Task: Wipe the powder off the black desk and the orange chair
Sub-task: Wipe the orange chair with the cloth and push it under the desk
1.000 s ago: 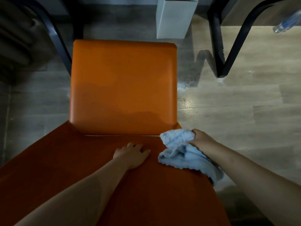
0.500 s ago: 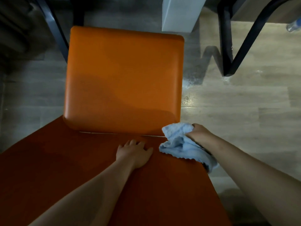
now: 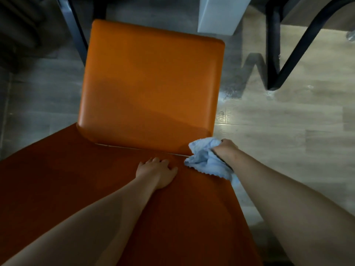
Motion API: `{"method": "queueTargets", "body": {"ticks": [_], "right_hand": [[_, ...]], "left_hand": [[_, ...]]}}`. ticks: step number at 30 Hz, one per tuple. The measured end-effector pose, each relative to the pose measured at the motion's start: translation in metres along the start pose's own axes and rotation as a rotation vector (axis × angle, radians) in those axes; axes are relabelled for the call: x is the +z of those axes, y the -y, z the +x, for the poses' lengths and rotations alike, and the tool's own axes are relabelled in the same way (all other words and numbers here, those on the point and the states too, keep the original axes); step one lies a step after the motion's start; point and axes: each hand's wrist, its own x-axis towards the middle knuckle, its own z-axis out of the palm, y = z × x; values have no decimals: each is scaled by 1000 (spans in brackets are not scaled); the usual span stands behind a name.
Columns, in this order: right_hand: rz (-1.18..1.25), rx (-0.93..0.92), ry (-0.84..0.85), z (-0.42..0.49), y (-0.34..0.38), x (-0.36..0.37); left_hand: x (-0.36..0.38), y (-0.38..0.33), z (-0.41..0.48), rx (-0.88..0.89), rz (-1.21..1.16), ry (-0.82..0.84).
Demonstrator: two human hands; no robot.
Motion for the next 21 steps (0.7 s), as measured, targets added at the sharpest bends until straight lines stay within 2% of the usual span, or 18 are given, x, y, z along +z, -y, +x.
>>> {"method": "queueTargets", "body": {"ticks": [3,6,10,14,17,21], "right_hand": [[-19,4,73,-39,-15,-8],[112,-88,103,-89,-32,-23],[93,-35,64,-153,-41,-43],[107,-65,29,-207,-49,-58],[151,-77,-45,-246,-54,-65],[77,-114,-139,-302,-66,-68]], "left_hand": [[1,-1,-15,22,1,-22],[0,-3,-35,93,-43,-30],[-6,-6,-71,171,-45,-21],[-9,-2,-111,218,13,-65],[-15,10,-146,256,21,-81],[-18,31,-191,305,41,-108]]}}
